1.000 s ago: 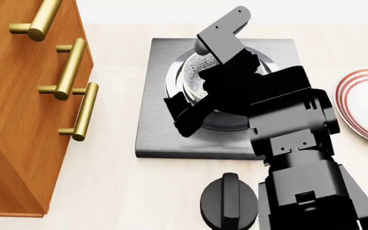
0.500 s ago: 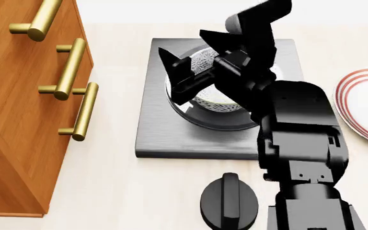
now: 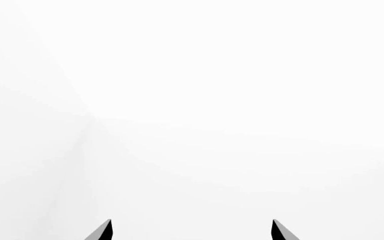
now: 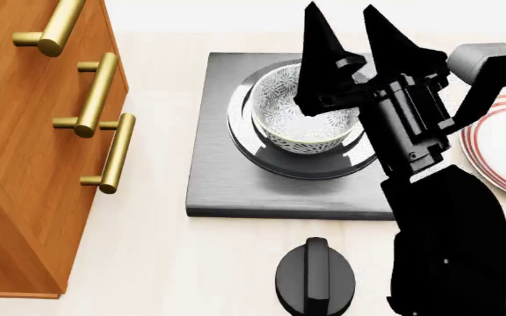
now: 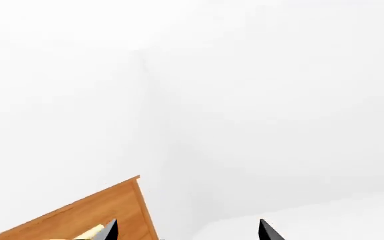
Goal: Put the bowl on the stove.
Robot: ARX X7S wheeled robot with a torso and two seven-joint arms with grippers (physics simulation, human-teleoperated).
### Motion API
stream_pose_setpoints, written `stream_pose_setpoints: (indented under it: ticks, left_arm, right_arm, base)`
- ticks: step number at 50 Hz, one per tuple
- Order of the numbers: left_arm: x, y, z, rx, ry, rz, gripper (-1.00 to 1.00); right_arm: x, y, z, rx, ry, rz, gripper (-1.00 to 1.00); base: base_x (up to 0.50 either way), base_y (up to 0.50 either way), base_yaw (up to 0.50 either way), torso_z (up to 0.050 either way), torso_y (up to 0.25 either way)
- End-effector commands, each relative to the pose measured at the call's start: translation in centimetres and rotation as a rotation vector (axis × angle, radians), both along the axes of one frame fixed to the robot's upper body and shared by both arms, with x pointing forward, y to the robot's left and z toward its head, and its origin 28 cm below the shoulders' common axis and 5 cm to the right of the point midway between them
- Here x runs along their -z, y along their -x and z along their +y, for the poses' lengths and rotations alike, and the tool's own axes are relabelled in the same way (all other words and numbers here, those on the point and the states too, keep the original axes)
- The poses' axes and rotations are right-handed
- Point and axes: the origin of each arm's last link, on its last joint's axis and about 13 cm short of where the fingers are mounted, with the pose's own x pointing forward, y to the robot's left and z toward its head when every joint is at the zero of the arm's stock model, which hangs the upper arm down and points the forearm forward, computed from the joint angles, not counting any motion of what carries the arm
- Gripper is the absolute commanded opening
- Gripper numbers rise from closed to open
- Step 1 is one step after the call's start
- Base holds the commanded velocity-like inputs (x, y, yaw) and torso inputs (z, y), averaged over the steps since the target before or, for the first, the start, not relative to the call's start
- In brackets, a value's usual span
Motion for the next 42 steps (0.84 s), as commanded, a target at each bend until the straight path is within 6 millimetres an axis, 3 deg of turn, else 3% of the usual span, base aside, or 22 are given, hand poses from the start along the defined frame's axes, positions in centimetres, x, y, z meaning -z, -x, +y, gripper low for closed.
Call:
stream_pose_setpoints:
  ticks: [1, 14, 19, 32, 42]
  left_arm:
    - [0.1, -0.1, 0.0, -0.014, -0.010, 0.005, 1.00]
    - [0.1, -0.2, -0.1, -0.022, -0.013, 0.008, 1.00]
    - [0.1, -0.1, -0.1, -0.024, -0.015, 0.008, 1.00]
    - [0.2, -0.2, -0.1, -0.022, -0.016, 0.014, 1.00]
    - [0.3, -0.3, -0.1, -0.020, -0.017, 0.018, 1.00]
  right_arm:
    - [0.0, 1.5, -1.3, 0.057, -0.204, -0.075, 1.00]
    - [-0.8, 3.1, -3.2, 0.103, -0.580, -0.234, 1.00]
    - [-0.5, 2.9, -4.2, 0.223, -0.723, -0.245, 1.00]
    - [2.7, 1.7, -6.2, 0.695, -1.041, -0.065, 1.00]
    - [3.7, 2.1, -6.7, 0.724, -1.164, -0.064, 1.00]
  base:
    - [0.00, 0.00, 0.00, 0.000, 0.000]
    - [0.00, 0.00, 0.00, 0.000, 0.000]
    - [0.00, 0.00, 0.00, 0.000, 0.000]
    - [0.00, 0.00, 0.00, 0.000, 0.000]
    - [0.00, 0.00, 0.00, 0.000, 0.000]
